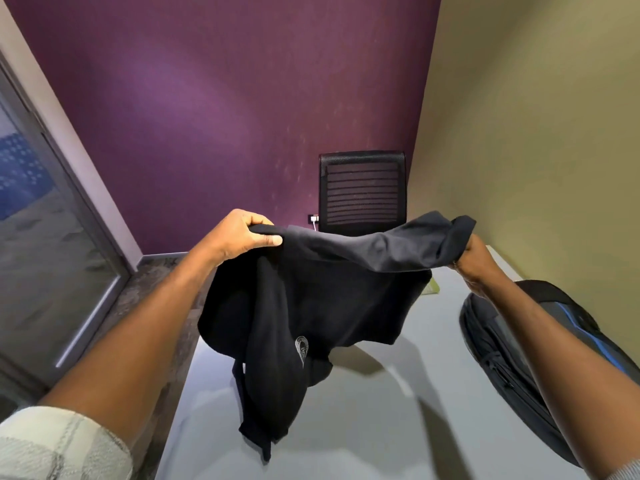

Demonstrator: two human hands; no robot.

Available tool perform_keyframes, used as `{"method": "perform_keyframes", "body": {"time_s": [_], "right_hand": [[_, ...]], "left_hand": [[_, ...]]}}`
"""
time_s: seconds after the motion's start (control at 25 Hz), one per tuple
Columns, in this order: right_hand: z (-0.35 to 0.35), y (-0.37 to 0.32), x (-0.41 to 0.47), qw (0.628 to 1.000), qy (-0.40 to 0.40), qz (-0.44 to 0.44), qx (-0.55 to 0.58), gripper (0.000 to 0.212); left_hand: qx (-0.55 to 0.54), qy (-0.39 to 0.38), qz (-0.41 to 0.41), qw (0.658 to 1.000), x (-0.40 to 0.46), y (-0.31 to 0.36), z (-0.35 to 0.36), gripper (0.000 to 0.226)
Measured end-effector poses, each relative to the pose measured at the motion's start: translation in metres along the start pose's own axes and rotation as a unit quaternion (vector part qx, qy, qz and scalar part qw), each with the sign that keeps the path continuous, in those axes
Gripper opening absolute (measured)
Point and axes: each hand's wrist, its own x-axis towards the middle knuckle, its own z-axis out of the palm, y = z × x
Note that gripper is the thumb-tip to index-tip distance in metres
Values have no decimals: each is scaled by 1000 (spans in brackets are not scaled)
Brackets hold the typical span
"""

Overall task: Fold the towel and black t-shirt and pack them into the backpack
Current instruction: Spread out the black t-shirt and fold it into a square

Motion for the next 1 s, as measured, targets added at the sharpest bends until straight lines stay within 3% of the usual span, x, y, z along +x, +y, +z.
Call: {"method": "perform_keyframes", "body": {"time_s": [0.08, 0.16, 0.24, 0.28, 0.32, 0.36, 0.44, 0.52, 0.72, 0.84, 1.0], "right_hand": [[3, 7, -3, 999, 9, 14, -39, 26], [-3, 15, -1, 975, -88, 99, -179, 33], [-4, 3, -8, 854, -256, 241, -383, 40], [3, -5, -10, 806, -293, 260, -444, 46], [14, -13, -12, 810, -288, 221, -460, 52], [31, -21, -14, 853, -257, 138, -432, 57], [80, -40, -28, 937, -214, -53, -272, 65], [126, -49, -46, 953, -214, -128, -169, 64], [162, -36, -49, 961, -142, -156, -182, 22], [159, -30, -48, 966, -199, -101, -127, 25], [157, -15, -58, 956, -257, -79, -117, 22]], "left_hand": [[-65, 29, 0, 998, -1, 3, 3, 5], [-86, 53, 18, 995, 0, 4, 11, 7], [-82, 45, 39, 995, 1, 6, 20, 15], [-80, 36, 44, 995, 2, 7, 24, 18], [-78, 24, 47, 996, 2, 10, 29, 20], [-74, 10, 48, 996, 1, 14, 34, 20], [-67, -11, 44, 997, 0, 23, 47, 17], [-58, -24, 47, 997, -2, 32, 58, 14], [-61, -29, 86, 994, -9, 33, 54, 19], [-32, -22, 96, 995, -9, 27, 41, 23], [-3, 85, 107, 991, -3, 23, 22, 25]]}}
